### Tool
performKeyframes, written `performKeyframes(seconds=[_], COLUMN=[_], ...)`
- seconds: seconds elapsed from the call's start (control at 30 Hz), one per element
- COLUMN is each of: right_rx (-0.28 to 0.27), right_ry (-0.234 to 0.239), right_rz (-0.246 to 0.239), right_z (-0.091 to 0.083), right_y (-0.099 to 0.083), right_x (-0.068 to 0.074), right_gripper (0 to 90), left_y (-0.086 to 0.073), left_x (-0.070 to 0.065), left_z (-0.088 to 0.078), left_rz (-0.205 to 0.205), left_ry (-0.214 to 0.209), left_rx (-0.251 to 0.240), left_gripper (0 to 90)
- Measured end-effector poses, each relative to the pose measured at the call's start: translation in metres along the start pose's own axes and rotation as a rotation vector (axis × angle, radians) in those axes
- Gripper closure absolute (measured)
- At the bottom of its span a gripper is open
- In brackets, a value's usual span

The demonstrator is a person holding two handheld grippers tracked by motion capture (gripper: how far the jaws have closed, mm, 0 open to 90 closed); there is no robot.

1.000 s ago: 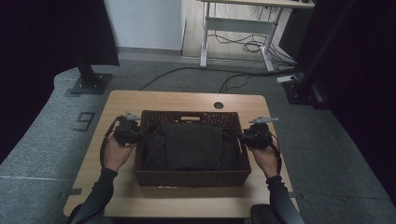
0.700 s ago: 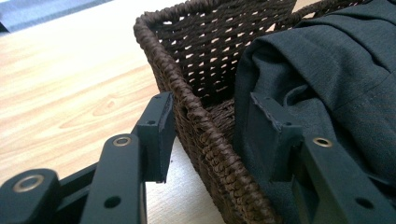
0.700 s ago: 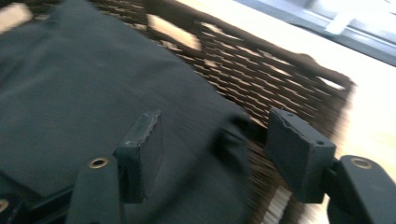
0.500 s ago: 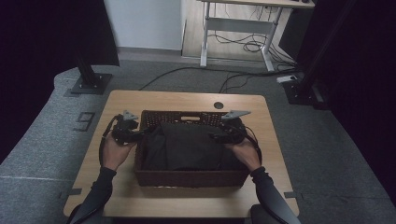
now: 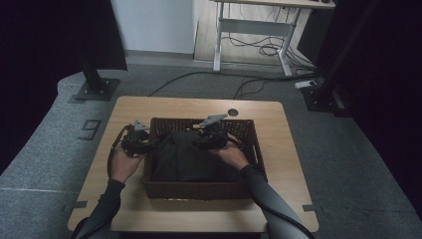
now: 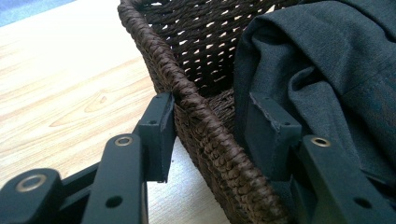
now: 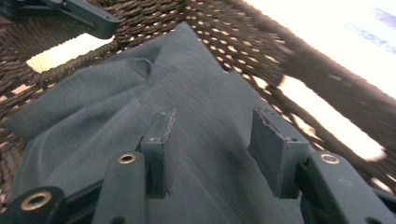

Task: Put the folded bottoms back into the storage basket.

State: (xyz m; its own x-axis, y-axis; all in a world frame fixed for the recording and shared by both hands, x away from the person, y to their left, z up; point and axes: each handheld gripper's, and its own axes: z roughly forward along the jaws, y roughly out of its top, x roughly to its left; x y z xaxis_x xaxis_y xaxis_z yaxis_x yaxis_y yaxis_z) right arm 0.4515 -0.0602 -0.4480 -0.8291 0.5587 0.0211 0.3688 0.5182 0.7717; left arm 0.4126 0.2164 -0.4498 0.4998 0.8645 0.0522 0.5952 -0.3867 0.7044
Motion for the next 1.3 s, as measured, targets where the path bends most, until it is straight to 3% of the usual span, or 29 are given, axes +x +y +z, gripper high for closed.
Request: performKeyframes(seconds=[0.17, 0.37, 0.4, 0.63, 0.73, 0.9, 1.03, 1.17, 1.23, 1.27, 1.3], right_rx=[0.024, 0.045, 0.063, 0.097, 0.091, 0.049, 0.027, 0.048, 0.049, 0.049, 0.046], right_ry=[-0.009, -0.002, -0.006, -0.001, -0.013, 0.01, 0.027, 0.037, 0.029, -0.008, -0.012], right_rz=[-0.016, -0.015, -0.033, -0.046, -0.051, 0.016, 0.007, -0.004, -0.004, 0.007, 0.007], right_z=[0.031, 0.05, 0.058, 0.065, 0.062, 0.047, 0.031, 0.016, 0.012, 0.001, -0.003], right_y=[0.005, 0.007, 0.004, -0.002, -0.001, 0.003, 0.006, 0.005, 0.004, 0.002, 0.001], right_x=[0.002, -0.003, -0.005, -0.007, -0.006, -0.007, -0.004, -0.003, -0.004, -0.004, -0.005], right_gripper=[49.3, 49.1, 49.1, 48.9, 41.7, 28.4, 21.6, 15.6, 14.7, 13.5, 13.5], left_y=[-0.001, -0.001, -0.001, 0.0, 0.0, 0.001, 0.001, 0.0, 0.0, 0.0, -0.001], left_x=[0.0, 0.0, 0.0, -0.001, -0.001, -0.002, -0.002, -0.003, -0.004, -0.005, -0.005], left_z=[0.0, 0.0, 0.0, 0.001, 0.001, 0.0, -0.002, -0.005, -0.006, -0.009, -0.01], left_rz=[0.002, 0.001, 0.004, 0.007, 0.003, 0.006, 0.003, 0.021, 0.022, 0.025, 0.021], left_ry=[0.001, -0.002, -0.001, 0.004, 0.002, -0.006, -0.017, -0.031, -0.035, -0.037, -0.043], left_rx=[0.002, 0.0, 0.001, 0.004, 0.003, -0.011, -0.023, -0.036, -0.035, -0.04, -0.042], left_gripper=[53.2, 53.7, 53.8, 53.8, 52.1, 42.7, 39.5, 36.9, 36.4, 36.3, 36.2])
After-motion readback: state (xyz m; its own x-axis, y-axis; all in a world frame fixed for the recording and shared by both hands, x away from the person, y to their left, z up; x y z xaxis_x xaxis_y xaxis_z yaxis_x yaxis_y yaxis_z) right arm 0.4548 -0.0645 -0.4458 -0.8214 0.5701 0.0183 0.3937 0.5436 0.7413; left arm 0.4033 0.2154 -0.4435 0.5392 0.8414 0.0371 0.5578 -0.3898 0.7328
